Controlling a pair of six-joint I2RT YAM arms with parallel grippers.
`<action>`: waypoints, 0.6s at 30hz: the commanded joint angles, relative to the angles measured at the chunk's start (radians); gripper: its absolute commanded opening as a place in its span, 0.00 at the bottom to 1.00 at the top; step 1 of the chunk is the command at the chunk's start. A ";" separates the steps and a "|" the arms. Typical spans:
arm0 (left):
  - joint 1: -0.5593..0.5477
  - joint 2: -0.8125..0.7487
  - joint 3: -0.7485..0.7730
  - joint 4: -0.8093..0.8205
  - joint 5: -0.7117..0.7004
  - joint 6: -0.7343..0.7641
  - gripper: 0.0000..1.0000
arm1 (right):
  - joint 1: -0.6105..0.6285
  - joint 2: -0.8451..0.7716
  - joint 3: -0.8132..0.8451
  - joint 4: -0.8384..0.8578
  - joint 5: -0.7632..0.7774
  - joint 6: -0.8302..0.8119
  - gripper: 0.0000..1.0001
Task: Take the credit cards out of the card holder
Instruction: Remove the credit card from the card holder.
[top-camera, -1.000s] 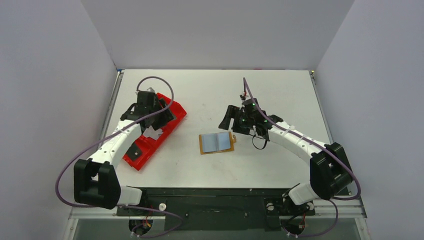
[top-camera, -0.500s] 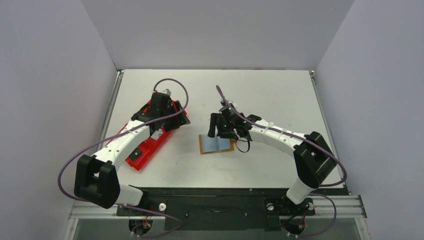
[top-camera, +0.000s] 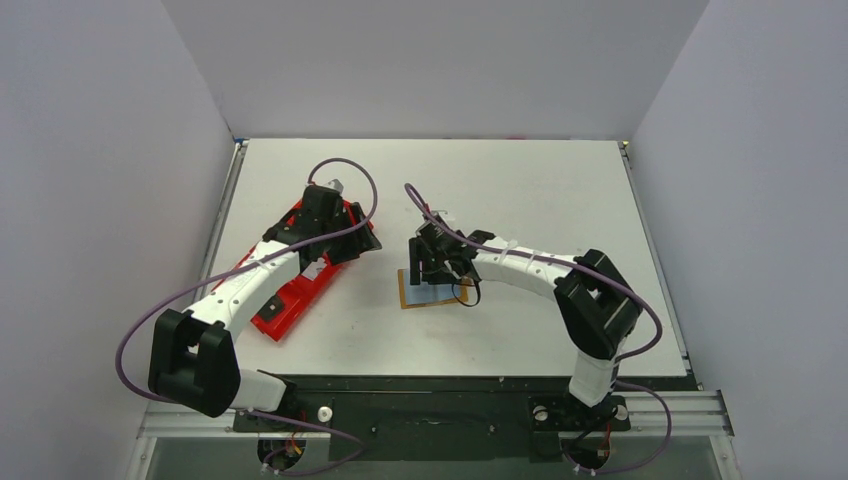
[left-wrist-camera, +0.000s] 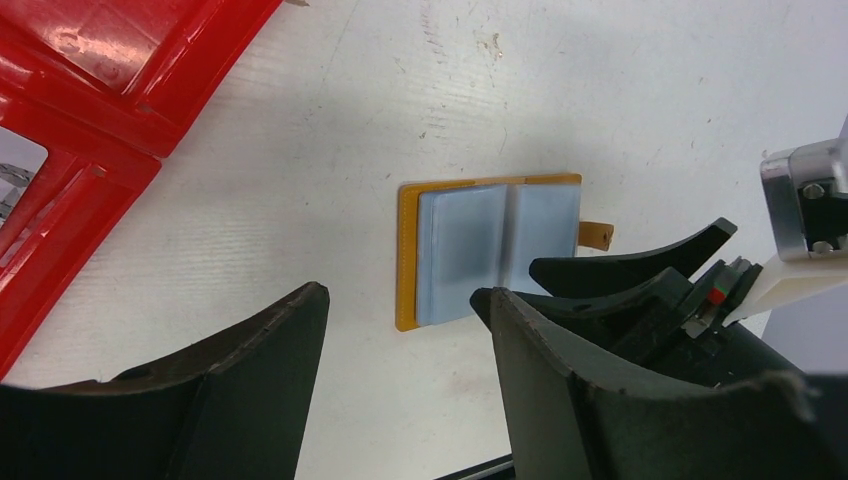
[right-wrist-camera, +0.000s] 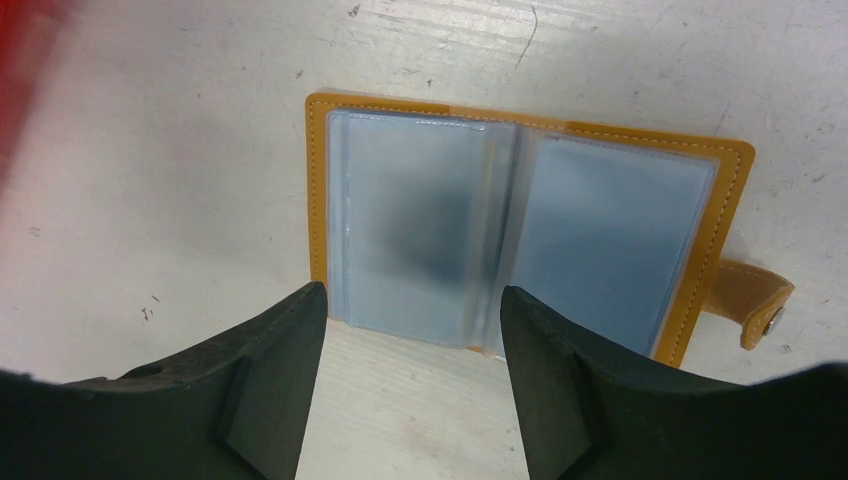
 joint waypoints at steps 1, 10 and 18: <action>-0.003 -0.007 0.009 0.033 0.016 0.018 0.58 | 0.015 0.024 0.047 -0.004 0.047 -0.016 0.58; -0.003 0.001 0.015 0.034 0.022 0.019 0.58 | 0.032 0.068 0.076 -0.023 0.064 -0.036 0.52; -0.002 0.006 0.018 0.031 0.024 0.023 0.59 | 0.042 0.098 0.092 -0.035 0.075 -0.048 0.47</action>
